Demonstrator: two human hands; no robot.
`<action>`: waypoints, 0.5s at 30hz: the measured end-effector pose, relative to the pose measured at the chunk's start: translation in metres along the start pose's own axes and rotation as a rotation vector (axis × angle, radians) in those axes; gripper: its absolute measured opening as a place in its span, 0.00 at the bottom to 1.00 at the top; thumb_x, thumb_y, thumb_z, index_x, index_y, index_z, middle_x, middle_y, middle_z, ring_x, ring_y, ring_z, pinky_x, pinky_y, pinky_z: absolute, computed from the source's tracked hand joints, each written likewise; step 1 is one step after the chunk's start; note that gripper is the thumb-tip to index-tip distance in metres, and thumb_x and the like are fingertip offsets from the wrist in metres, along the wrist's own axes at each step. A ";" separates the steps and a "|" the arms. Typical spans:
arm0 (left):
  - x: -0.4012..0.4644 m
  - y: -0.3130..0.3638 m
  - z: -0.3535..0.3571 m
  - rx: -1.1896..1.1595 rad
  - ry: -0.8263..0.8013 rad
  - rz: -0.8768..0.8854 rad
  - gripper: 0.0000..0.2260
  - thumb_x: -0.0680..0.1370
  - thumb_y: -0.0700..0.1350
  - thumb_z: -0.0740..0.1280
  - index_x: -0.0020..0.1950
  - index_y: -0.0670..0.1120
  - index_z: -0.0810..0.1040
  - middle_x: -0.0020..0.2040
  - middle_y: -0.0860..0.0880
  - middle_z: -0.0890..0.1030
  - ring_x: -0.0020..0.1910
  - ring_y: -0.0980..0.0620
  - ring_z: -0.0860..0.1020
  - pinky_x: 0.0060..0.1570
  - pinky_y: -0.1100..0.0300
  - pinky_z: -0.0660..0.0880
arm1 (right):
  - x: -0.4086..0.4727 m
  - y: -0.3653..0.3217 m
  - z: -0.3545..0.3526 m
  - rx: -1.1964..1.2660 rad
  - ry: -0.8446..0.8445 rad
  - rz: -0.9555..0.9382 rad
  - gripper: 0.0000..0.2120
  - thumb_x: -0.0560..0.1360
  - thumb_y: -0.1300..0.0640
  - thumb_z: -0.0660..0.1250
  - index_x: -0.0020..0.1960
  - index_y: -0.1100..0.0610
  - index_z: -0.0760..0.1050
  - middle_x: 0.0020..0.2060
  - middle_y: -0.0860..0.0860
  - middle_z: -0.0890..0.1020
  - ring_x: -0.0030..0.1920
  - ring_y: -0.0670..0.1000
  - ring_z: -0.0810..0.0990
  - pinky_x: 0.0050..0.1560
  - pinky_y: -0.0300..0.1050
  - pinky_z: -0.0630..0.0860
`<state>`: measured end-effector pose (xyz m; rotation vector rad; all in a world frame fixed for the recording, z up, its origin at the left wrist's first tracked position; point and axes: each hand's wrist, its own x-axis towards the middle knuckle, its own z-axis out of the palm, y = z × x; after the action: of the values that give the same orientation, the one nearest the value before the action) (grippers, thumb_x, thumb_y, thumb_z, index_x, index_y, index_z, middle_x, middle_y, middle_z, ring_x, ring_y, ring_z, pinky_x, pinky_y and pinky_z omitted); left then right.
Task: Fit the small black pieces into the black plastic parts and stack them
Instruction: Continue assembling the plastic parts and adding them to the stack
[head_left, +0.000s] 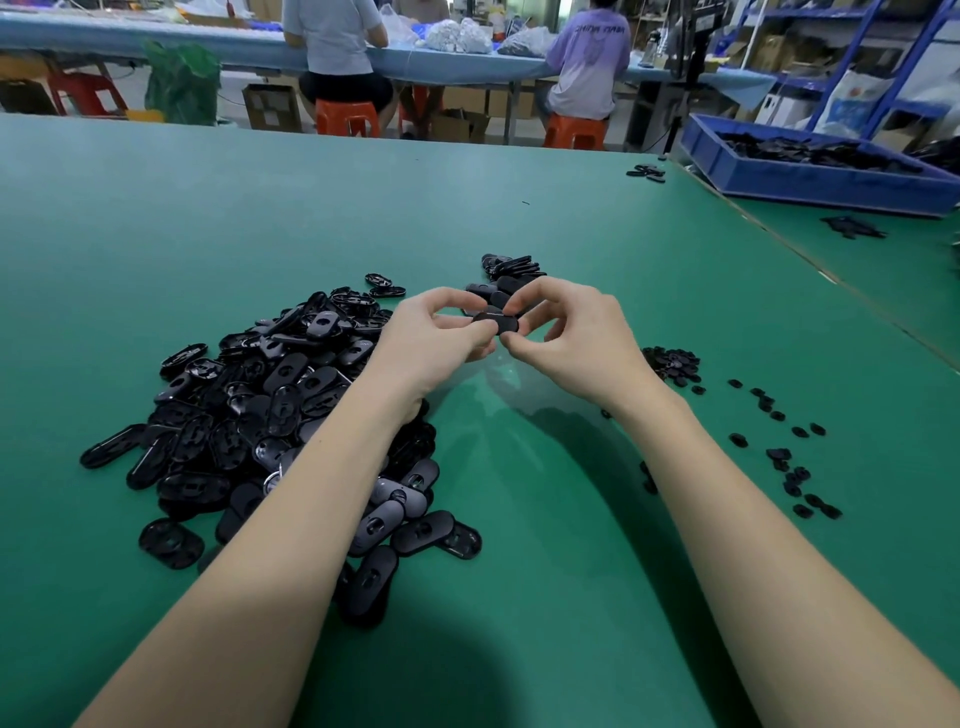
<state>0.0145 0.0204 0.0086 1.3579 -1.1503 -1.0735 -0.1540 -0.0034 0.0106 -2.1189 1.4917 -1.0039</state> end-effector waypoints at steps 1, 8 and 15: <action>0.001 -0.001 0.000 0.000 0.015 -0.002 0.07 0.75 0.38 0.72 0.51 0.47 0.82 0.41 0.47 0.87 0.42 0.49 0.85 0.59 0.49 0.80 | 0.002 0.003 0.001 -0.031 0.017 0.028 0.07 0.70 0.49 0.74 0.46 0.42 0.79 0.37 0.38 0.83 0.34 0.42 0.76 0.43 0.47 0.78; 0.008 -0.002 -0.006 0.037 0.046 -0.003 0.03 0.77 0.39 0.69 0.48 0.46 0.81 0.39 0.49 0.83 0.39 0.52 0.82 0.53 0.52 0.82 | 0.031 0.007 0.019 -0.148 0.117 0.228 0.06 0.71 0.49 0.74 0.47 0.43 0.80 0.41 0.40 0.82 0.47 0.47 0.80 0.43 0.42 0.69; 0.008 -0.002 -0.007 0.055 -0.014 -0.002 0.02 0.78 0.40 0.69 0.48 0.44 0.82 0.40 0.47 0.83 0.38 0.53 0.82 0.52 0.53 0.82 | 0.046 0.004 0.031 -0.236 0.076 0.294 0.10 0.71 0.49 0.74 0.52 0.44 0.81 0.44 0.42 0.83 0.51 0.49 0.81 0.45 0.41 0.69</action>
<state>0.0231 0.0134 0.0067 1.3964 -1.1963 -1.0616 -0.1256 -0.0507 0.0026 -1.9475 1.9748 -0.8436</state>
